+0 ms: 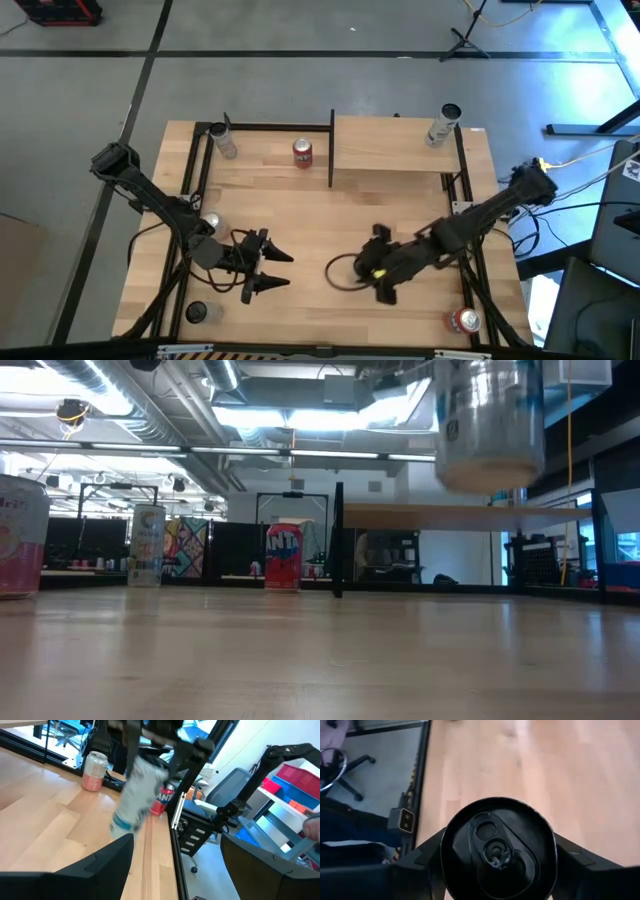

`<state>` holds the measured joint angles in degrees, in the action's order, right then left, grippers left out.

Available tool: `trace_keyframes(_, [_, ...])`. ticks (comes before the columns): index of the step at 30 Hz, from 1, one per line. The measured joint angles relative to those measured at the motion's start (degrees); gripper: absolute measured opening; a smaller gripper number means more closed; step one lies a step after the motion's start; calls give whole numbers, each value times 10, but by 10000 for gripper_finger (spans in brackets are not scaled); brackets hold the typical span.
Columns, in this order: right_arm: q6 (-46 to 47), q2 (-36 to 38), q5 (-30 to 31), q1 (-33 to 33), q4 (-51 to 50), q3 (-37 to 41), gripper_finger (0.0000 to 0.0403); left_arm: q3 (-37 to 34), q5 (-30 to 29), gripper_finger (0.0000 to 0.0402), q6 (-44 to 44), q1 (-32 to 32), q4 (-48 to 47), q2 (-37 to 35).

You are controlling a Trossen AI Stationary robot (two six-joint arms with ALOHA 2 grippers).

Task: Place canned beverage on shelf
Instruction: Put the white blue soda can on the shelf aligned with the other white blue soda can

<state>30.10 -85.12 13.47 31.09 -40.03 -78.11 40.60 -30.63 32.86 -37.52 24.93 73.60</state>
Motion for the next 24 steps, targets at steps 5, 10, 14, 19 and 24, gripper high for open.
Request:
trace_keyframes(5, [16,64,35,0,-77,0,231,0,-4,293,0,0,0,0])
trace_keyframes(10, [37,126,77,0,-163,0,231,0,-4,293,0,1,0,0])
trace_keyframes(14, [63,172,106,0,-233,0,231,0,-5,293,0,4,0,0])
trace_keyframes(19, [100,231,148,-1,-324,0,231,0,-4,293,0,13,0,0])
trace_keyframes(24, [135,293,199,-1,-397,0,231,0,-2,293,0,23,0,0])
